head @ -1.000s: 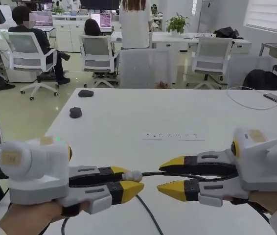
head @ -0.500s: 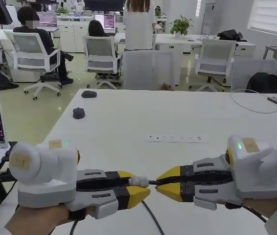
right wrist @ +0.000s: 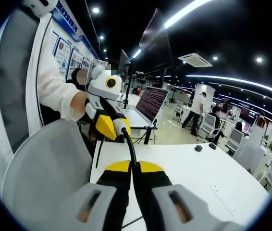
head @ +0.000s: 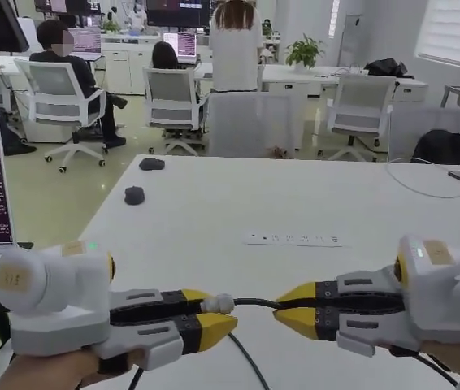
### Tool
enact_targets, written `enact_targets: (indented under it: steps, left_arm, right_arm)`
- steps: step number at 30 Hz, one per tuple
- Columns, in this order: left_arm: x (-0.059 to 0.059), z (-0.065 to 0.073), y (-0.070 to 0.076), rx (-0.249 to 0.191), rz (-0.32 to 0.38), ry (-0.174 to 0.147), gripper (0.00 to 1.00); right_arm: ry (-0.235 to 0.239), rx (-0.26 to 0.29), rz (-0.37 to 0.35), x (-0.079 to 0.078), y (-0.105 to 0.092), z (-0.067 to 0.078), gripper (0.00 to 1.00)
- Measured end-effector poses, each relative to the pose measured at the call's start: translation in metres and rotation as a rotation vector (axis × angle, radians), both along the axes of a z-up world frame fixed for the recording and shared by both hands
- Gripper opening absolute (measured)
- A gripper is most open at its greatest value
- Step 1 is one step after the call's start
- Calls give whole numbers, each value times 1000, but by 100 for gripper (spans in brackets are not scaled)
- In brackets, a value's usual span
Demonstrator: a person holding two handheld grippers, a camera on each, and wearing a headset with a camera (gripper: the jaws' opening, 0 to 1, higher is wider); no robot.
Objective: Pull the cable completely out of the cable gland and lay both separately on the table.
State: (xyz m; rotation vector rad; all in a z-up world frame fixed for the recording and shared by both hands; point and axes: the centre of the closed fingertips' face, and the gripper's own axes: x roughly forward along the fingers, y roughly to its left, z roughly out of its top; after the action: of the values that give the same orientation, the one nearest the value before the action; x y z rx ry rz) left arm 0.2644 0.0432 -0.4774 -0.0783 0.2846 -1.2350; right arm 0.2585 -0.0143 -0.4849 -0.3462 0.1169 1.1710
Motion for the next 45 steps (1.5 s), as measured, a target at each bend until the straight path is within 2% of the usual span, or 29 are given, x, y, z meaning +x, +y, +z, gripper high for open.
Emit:
enact_targets:
  steps: [8,19,24,26,29,31,34,37,41,45]
  left_arm:
    - [3,5,6,-18,25,3,17]
    - [6,10,14,-30,43,5,16]
    - [5,14,12,-47,39,-8,16]
    - [6,15,10,-47,40,-15,16]
    - [3,14,6,-21,27,-37,16]
    - [1,14,4,-6,12,-47,16]
    - [-1,12,-1,22,-6,-64,16]
    - [0,7,-7,62,-24,-84,16]
    - [-3,5,-17,73,-49,-87,16]
    - [-5,3,-24,83,-69,-93,16]
  right_arm:
    - [9,12,-49,4,-22,-1,3]
    - [29,22,-84,-3,-41,-7,3]
    - [36,31,-93,-4,-43,-8,3]
    - [53,29,-91,-6,-44,-11,3]
    - [76,24,-102,-5,-45,-14,4]
    - [80,19,-115,-3,-47,-15,10]
    - [74,18,-117,-1,-44,-11,20]
    - [45,15,-90,-2,-33,0,20]
    - [-4,-13,-39,-3,-16,10,23]
    - [-39,-51,1,-2,-2,14,24]
